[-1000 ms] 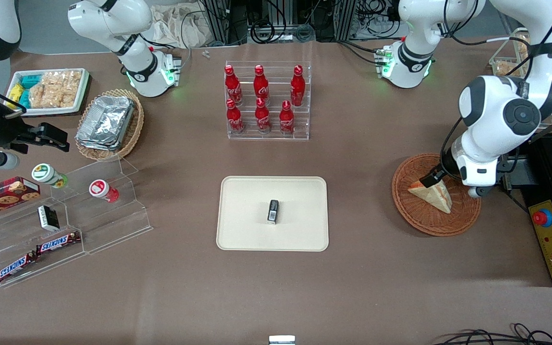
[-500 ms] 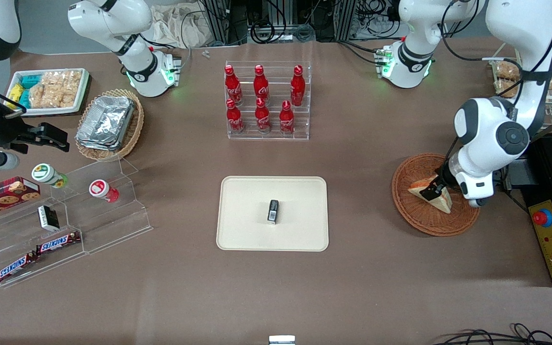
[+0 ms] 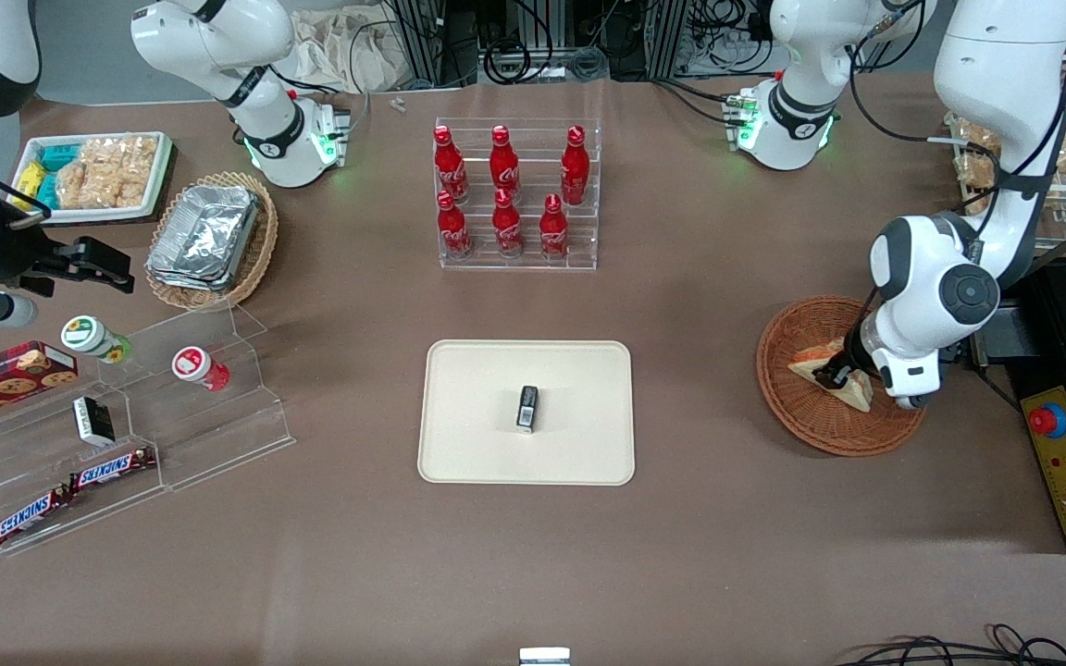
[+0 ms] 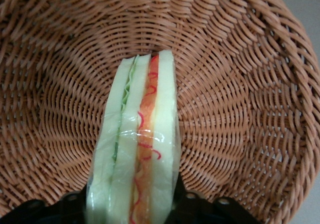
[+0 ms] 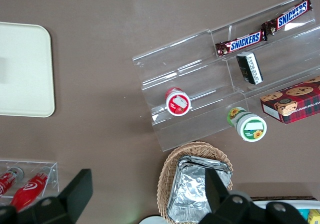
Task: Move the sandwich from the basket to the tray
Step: 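Lift the sandwich out of the basket and carry it over the cream tray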
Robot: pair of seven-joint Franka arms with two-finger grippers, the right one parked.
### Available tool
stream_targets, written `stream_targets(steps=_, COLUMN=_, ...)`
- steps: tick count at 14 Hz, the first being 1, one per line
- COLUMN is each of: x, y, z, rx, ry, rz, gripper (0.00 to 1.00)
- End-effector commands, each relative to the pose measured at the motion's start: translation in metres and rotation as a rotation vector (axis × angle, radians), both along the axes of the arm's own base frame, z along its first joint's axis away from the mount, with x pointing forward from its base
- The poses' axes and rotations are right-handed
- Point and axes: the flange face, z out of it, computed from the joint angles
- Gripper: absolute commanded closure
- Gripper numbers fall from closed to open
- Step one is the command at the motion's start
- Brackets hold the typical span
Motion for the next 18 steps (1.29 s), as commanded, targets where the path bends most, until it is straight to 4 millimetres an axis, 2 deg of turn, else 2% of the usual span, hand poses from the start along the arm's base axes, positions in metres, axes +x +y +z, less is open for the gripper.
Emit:
stream_targets(steps=1, x=-0.002, y=0.003, z=0.038, rx=0.033, ry=-0.047, rz=-0.001, gripper=1.00)
stream_targets(steps=3, x=-0.003, y=0.003, z=0.100, rx=0.047, ry=-0.033, rz=-0.043, gripper=1.00)
stream_targets(steps=5, x=-0.002, y=-0.009, z=0.163, rx=0.046, ry=0.009, rz=-0.116, gripper=1.00)
stream_targets(steps=8, x=0.006, y=-0.056, z=0.254, rx=-0.052, ry=0.111, rz=-0.302, gripper=1.00)
stream_targets(steps=9, x=0.005, y=-0.070, z=0.278, rx=-0.080, ry=0.129, rz=-0.391, gripper=1.00)
stream_targets(steps=10, x=0.001, y=-0.084, z=0.292, rx=-0.110, ry=0.135, rz=-0.489, gripper=1.00)
stream_targets(steps=11, x=-0.003, y=-0.101, z=0.301, rx=-0.143, ry=0.123, rz=-0.599, gripper=1.00)
stream_targets(steps=12, x=-0.007, y=-0.128, z=0.304, rx=-0.161, ry=0.108, rz=-0.713, gripper=1.00)
stream_targets(steps=14, x=-0.016, y=-0.204, z=0.297, rx=-0.165, ry=0.090, rz=-0.924, gripper=1.00)
stream_targets(steps=15, x=-0.023, y=-0.235, z=0.289, rx=-0.155, ry=0.090, rz=-0.992, gripper=1.00)
stream_targets(steps=16, x=-0.024, y=-0.265, z=0.269, rx=-0.130, ry=0.086, rz=-1.068, gripper=1.00)
stream_targets(steps=18, x=-0.023, y=-0.309, z=0.237, rx=-0.137, ry=0.047, rz=-1.124, gripper=1.00)
